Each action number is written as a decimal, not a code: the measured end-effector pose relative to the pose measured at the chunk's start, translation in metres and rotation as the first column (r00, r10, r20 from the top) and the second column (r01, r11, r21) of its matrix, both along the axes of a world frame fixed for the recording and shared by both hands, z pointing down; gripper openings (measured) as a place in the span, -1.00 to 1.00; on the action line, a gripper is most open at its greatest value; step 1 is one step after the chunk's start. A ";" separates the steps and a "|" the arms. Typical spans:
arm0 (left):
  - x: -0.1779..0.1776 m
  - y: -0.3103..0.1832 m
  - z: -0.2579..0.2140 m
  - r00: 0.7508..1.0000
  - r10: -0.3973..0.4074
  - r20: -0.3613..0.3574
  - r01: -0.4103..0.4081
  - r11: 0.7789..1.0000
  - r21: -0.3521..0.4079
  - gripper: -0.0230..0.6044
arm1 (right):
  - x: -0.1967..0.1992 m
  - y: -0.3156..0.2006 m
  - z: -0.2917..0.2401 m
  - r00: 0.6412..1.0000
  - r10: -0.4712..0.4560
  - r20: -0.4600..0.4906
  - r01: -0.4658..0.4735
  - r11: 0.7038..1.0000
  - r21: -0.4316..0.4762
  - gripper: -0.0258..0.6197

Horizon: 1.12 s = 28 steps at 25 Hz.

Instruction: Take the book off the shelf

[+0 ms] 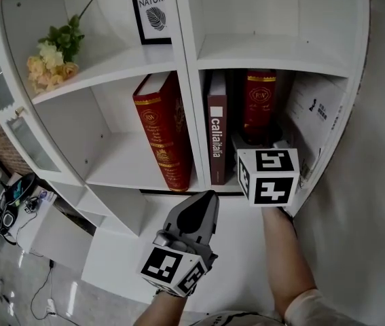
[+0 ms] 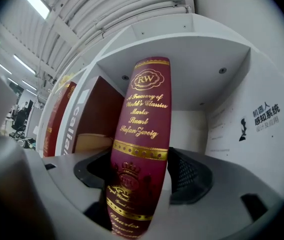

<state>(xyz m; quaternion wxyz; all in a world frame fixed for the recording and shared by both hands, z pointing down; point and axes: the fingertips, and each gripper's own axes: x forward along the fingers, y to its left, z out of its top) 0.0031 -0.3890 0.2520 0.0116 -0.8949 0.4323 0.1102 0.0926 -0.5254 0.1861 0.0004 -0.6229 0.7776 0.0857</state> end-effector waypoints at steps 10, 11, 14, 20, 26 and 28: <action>-0.009 0.001 0.001 1.000 -0.012 -0.006 0.012 1.000 -0.006 -0.89 | 0.004 -0.004 0.001 1.000 -0.005 0.008 0.006 0.999 -0.032 0.01; -0.009 0.002 0.001 1.000 -0.012 -0.006 0.012 1.000 -0.007 -0.89 | 0.004 -0.002 0.001 1.000 -0.010 0.006 0.010 0.999 -0.034 0.00; -0.009 0.004 0.003 1.000 -0.007 -0.013 0.007 1.000 -0.014 -0.89 | 0.005 0.010 0.002 1.000 -0.023 0.004 0.023 0.999 -0.040 -0.02; -0.005 0.013 0.005 1.000 0.021 -0.023 -0.022 1.000 -0.021 -0.90 | 0.016 0.035 0.002 1.000 -0.012 0.003 0.012 0.999 -0.043 -0.05; 0.001 0.026 0.001 0.998 0.064 -0.019 -0.064 0.998 -0.010 -0.89 | 0.026 0.060 0.001 1.000 0.006 -0.002 -0.006 1.000 -0.005 -0.06; 0.001 0.029 0.002 0.997 0.073 -0.019 -0.073 0.997 -0.010 -0.89 | 0.029 0.068 0.001 1.000 0.006 0.010 -0.006 1.000 0.013 -0.06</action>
